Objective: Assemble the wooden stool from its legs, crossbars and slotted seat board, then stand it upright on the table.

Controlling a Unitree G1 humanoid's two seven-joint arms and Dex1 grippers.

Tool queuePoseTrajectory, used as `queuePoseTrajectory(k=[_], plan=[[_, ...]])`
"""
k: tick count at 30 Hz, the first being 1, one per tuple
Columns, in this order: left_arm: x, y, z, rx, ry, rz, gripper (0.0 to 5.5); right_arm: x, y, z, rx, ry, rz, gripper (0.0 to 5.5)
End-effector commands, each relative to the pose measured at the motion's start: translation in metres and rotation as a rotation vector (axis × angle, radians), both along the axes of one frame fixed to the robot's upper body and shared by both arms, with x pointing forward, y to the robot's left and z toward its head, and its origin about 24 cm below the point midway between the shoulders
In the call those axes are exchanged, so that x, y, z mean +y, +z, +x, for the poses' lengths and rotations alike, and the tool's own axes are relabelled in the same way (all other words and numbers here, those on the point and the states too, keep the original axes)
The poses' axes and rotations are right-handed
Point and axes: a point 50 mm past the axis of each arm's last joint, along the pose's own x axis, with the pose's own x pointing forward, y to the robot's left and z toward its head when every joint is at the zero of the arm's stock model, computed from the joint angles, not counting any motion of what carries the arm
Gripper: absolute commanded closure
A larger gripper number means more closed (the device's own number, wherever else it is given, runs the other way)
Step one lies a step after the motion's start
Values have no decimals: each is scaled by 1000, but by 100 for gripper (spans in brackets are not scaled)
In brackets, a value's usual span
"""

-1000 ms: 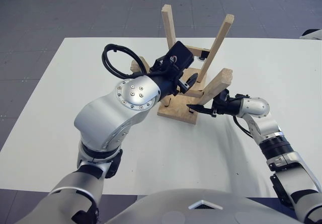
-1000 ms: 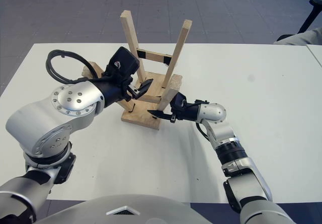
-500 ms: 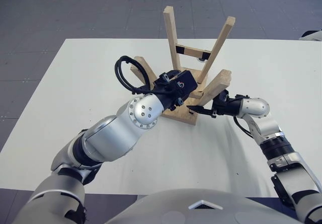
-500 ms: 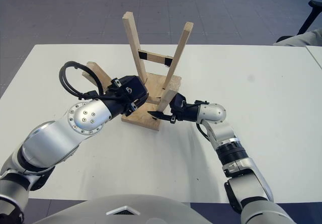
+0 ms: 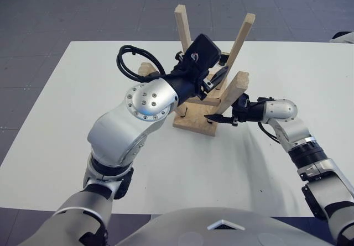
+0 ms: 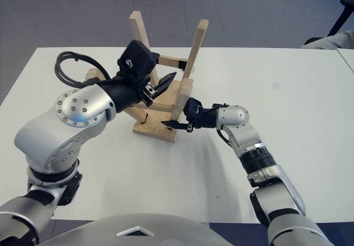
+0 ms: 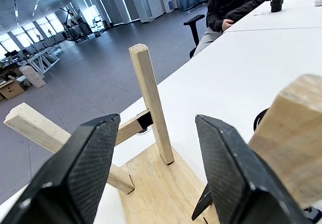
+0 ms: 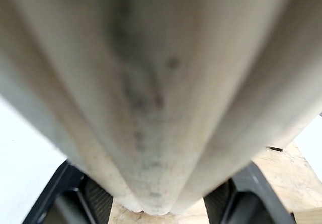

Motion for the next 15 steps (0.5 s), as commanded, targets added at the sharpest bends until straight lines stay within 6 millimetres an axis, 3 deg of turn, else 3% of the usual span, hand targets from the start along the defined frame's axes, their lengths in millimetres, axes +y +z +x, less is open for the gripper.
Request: queuePoseTrajectory(k=[1,4,6,7,9,11,13,15], plan=[[21,75,10,-177,74,-312,270,-69,-97,-65,505,99,-661,346],[61,132,25,-318,205,-485,270,-70,-99,-65,504,66,-629,346],[109,146,31,-350,347,-480,270,-68,-99,-66,506,61,-613,346],[140,139,34,-311,452,-486,270,-66,-99,-66,502,59,-603,346],[186,110,35,-195,605,-477,270,-64,-99,-65,496,53,-581,346],[214,64,32,-31,725,-400,270,-63,-99,-65,491,46,-567,346],[226,15,28,161,762,-326,270,-63,-98,-65,478,41,-550,346],[219,-22,24,348,679,-309,270,-61,-98,-64,464,36,-530,346]])
